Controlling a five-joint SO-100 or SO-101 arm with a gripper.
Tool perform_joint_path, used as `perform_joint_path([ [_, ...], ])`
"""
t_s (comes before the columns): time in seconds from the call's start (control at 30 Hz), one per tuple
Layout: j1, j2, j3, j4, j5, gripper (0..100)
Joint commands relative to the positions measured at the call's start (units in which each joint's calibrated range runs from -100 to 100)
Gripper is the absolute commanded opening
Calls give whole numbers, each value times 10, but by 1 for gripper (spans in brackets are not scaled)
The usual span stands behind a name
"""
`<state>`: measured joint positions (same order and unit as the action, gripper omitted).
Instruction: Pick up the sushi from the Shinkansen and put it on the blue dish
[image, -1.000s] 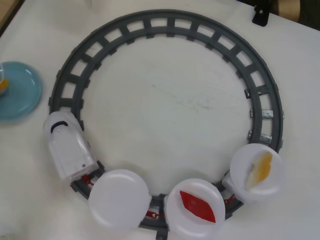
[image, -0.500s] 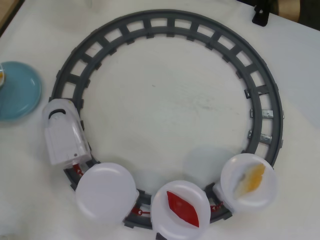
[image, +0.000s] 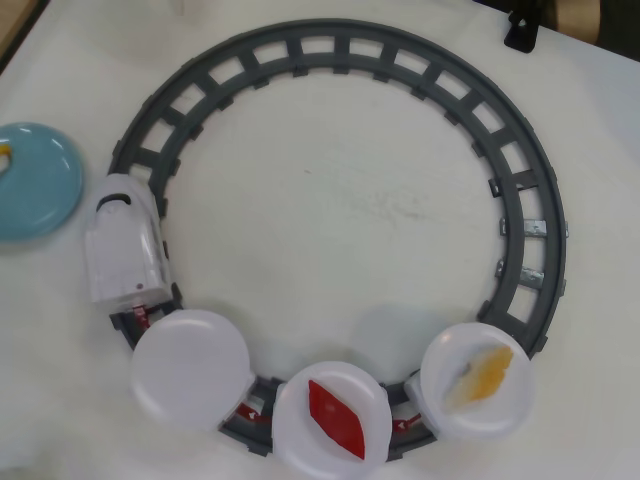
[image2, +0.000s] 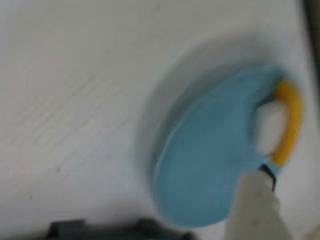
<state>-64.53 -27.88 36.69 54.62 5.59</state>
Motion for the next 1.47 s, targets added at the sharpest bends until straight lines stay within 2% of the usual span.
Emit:
perform_joint_path([
  [0.0,-9,-218,199,-115,-5,28],
  [0.13,-3,-388,388,-204,-4,28],
  [0.47,-6,-665,624,-200,-4,28],
  [0.6,-14,-703,627,-121,-5,28],
  [0.67,-24,-704,628,-114,-5,28],
  [1.43,-25,-704,628,-114,-5,28],
])
